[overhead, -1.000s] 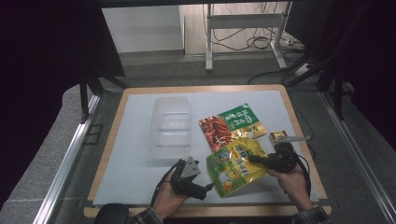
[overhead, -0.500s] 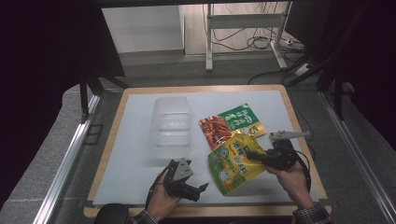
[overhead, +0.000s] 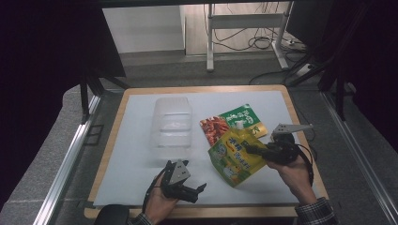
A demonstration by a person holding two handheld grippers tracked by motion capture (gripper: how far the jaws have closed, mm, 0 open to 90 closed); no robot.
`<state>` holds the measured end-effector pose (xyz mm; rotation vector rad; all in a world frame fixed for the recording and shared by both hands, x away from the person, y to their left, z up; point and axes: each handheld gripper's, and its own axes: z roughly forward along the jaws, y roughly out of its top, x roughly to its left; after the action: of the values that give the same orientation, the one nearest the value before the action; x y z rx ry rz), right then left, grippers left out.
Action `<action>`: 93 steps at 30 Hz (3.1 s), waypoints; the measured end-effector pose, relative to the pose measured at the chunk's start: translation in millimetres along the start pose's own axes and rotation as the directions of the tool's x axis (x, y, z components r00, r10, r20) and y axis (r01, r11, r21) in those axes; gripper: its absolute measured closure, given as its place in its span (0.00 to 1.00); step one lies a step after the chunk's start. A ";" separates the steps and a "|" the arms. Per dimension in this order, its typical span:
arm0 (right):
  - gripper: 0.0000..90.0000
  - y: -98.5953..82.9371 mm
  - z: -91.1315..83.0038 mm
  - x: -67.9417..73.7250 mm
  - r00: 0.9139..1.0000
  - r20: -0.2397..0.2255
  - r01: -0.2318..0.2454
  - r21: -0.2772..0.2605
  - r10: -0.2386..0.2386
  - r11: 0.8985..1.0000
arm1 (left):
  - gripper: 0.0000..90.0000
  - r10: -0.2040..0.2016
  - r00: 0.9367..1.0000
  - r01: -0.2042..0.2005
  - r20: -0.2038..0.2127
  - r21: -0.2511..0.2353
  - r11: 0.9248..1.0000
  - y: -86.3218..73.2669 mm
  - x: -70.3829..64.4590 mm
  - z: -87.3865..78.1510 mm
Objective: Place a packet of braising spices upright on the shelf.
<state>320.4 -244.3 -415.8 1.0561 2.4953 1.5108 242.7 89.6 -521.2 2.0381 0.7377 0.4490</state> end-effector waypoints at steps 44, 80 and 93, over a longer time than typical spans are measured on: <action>0.97 62.6 10.3 2.3 0.986 0.069 0.156 -0.026 -0.154 0.987 | 0.01 0.050 0.997 -0.052 -0.060 -0.029 0.998 -8.9 0.6 -19.6; 0.97 141.3 77.1 -4.7 0.969 0.031 0.248 -0.037 -0.247 0.968 | 0.01 0.017 1.000 -0.017 -0.016 -0.033 0.999 -13.5 2.1 -27.9; 0.97 162.6 100.8 -9.8 0.960 0.020 0.279 -0.046 -0.279 0.959 | 0.00 0.021 1.000 -0.021 -0.009 -0.023 1.000 -13.4 0.7 -26.3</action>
<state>450.4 -124.4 -342.2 0.6683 2.4566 1.4654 224.0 112.3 -518.4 2.0252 0.7139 0.4767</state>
